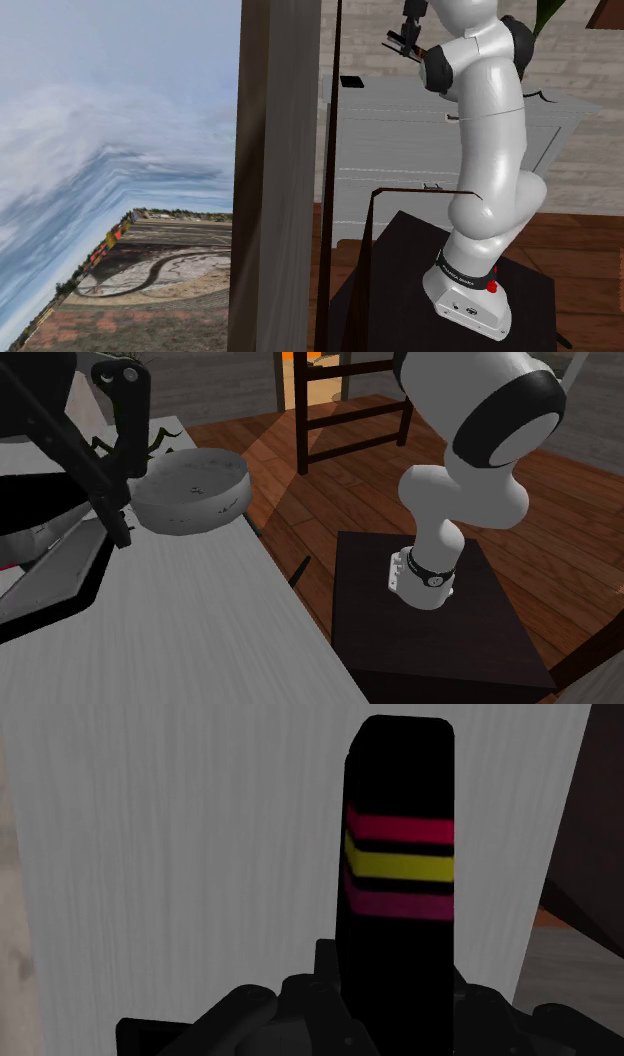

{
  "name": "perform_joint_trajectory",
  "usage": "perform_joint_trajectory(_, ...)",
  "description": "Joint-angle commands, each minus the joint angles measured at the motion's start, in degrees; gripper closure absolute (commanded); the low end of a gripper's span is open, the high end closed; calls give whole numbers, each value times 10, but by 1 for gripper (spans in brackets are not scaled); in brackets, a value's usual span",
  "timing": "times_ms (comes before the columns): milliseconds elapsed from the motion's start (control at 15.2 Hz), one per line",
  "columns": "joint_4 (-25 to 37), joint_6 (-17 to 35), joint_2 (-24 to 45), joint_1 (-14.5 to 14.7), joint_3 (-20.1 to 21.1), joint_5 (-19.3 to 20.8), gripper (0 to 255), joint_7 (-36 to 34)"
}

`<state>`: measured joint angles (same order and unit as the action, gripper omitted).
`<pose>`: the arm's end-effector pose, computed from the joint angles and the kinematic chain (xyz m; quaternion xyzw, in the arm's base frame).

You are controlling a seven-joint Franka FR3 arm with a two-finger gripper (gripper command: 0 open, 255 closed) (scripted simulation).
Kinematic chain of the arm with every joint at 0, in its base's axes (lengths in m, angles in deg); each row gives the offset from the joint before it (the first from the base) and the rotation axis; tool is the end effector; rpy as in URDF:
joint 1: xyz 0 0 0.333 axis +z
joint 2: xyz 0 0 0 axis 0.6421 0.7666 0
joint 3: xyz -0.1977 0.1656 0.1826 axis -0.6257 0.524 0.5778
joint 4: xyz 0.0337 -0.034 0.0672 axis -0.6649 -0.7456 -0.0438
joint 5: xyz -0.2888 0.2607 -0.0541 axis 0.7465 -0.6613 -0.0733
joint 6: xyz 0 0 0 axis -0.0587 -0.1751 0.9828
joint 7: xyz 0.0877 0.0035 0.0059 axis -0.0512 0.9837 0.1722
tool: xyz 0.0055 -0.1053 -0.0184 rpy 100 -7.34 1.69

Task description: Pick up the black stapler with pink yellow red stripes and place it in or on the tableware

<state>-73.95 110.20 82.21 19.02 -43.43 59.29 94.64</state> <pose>0.4252 -0.4312 0.7166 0.9465 0.3225 0.0133 0.0003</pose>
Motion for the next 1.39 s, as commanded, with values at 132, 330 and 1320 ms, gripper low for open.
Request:
perform_joint_trajectory(132,-129,50,-81,56,-32,62,255,38)
perform_joint_trajectory(330,-199,76,-133,77,-48,103,255,61)
perform_joint_trajectory(1320,-373,146,-290,76,-86,232,255,149)
